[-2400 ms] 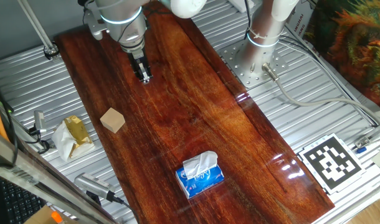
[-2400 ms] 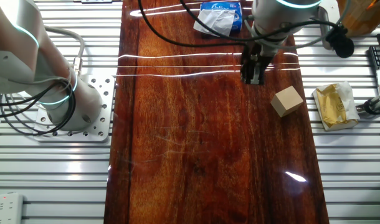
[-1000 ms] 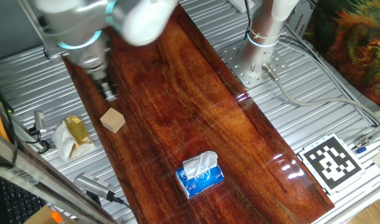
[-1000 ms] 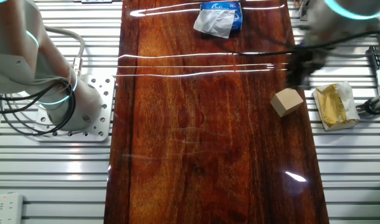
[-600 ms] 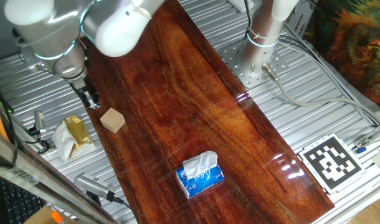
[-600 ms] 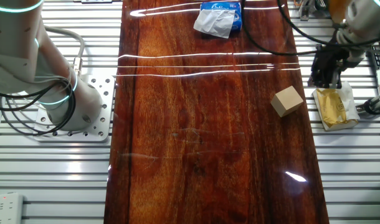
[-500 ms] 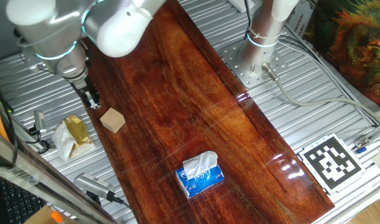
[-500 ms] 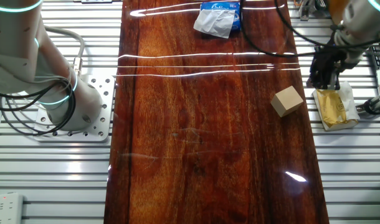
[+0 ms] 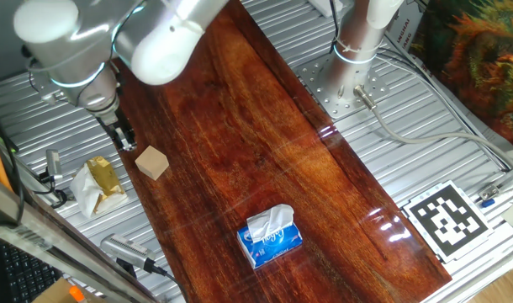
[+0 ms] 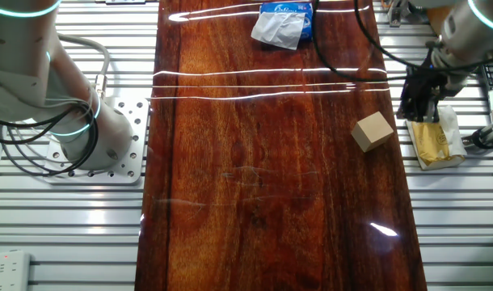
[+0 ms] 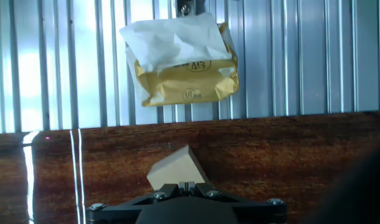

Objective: Use the gripper to push the small block from left to right

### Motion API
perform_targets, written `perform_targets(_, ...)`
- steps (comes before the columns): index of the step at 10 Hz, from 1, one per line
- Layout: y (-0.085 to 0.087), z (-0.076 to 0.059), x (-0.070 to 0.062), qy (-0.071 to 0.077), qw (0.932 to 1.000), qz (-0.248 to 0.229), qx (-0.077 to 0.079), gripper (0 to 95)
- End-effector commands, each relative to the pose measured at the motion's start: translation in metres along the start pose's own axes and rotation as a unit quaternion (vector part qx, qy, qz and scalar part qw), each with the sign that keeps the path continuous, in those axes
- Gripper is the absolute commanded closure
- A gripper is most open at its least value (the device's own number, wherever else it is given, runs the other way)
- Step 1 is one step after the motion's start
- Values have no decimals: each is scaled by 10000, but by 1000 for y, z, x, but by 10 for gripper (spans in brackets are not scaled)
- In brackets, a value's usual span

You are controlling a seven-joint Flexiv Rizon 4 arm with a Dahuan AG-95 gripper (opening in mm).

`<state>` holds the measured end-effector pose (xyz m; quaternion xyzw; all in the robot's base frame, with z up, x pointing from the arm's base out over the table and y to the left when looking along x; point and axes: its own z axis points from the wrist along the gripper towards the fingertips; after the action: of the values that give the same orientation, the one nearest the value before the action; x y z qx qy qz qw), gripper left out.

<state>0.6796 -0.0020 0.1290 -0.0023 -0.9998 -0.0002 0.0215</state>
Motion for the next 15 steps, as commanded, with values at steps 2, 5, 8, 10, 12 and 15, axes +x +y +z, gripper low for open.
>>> perform_targets(2, -2, 21, -7, -101, 9999, -17, 24, 950)
perform_targets(5, 5, 36, -27, -90, 9999, 9, 68, 950)
perform_targets(8, 10, 39, -38, -87, 9999, 9, 56, 950)
perform_targets(10, 10, 45, -39, -93, 9999, -107, 44, 950)
perform_targets(12, 9, 57, -39, -103, 9998, -174, 26, 950)
perform_targets(15, 9, 65, -39, -116, 9996, -272, 8, 950)
